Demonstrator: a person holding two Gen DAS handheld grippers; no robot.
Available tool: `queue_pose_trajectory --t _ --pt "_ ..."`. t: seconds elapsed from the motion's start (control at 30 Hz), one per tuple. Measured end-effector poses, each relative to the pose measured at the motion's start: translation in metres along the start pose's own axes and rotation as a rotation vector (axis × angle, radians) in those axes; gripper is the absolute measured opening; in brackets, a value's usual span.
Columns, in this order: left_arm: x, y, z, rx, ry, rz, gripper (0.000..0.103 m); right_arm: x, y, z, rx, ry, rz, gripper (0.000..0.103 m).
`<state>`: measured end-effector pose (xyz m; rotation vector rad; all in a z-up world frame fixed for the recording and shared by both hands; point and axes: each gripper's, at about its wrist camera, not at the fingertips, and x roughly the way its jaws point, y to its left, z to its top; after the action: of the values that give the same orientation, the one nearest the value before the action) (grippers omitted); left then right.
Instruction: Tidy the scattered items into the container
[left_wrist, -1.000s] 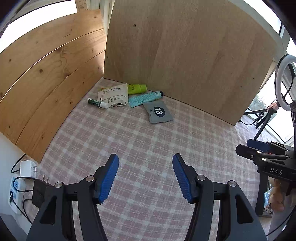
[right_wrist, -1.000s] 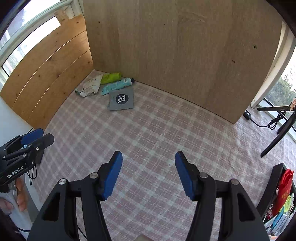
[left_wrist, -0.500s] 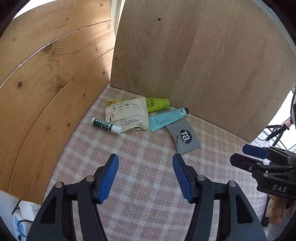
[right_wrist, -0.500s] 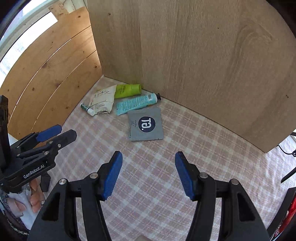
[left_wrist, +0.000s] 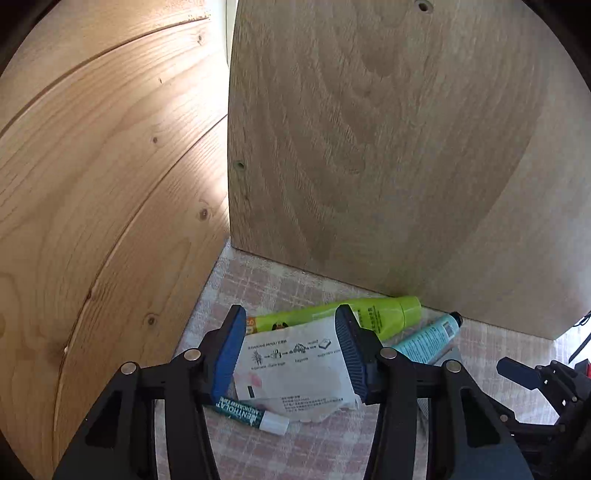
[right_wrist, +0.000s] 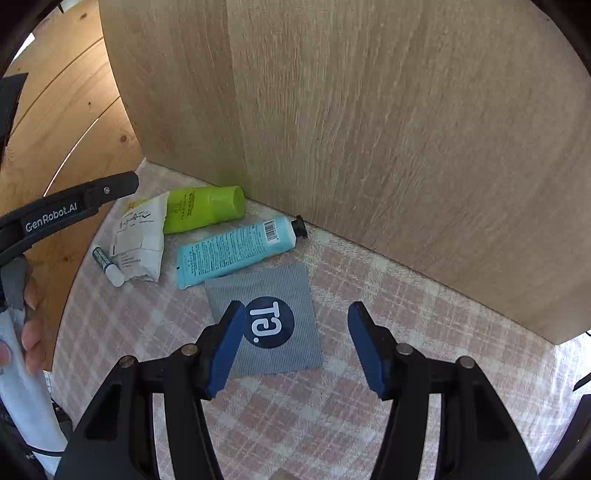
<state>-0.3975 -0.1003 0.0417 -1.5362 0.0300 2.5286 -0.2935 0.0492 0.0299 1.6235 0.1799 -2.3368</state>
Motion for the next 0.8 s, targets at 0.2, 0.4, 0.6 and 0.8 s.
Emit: queue_pose_trajectory --t 0.2,0.4,0.6,0.8 --pt "0.031 -0.006 0.001 0.006 0.013 0.029 0.045 0.018 0.017 0.011 -0.041 -0.006 -0.041 0.057" --pt "0.050 -0.004 0.000 -0.008 0.030 0.050 0.044 0.035 0.034 0.016 -0.077 0.007 -0.071 0.057" --pt "0.045 -0.016 -0.019 0.044 0.027 0.028 0.040 0.038 0.034 0.012 -0.081 0.043 -0.053 0.049" --pt "0.021 -0.032 -0.071 0.091 0.011 0.018 0.036 0.023 0.019 -0.019 -0.089 0.088 -0.031 0.035"
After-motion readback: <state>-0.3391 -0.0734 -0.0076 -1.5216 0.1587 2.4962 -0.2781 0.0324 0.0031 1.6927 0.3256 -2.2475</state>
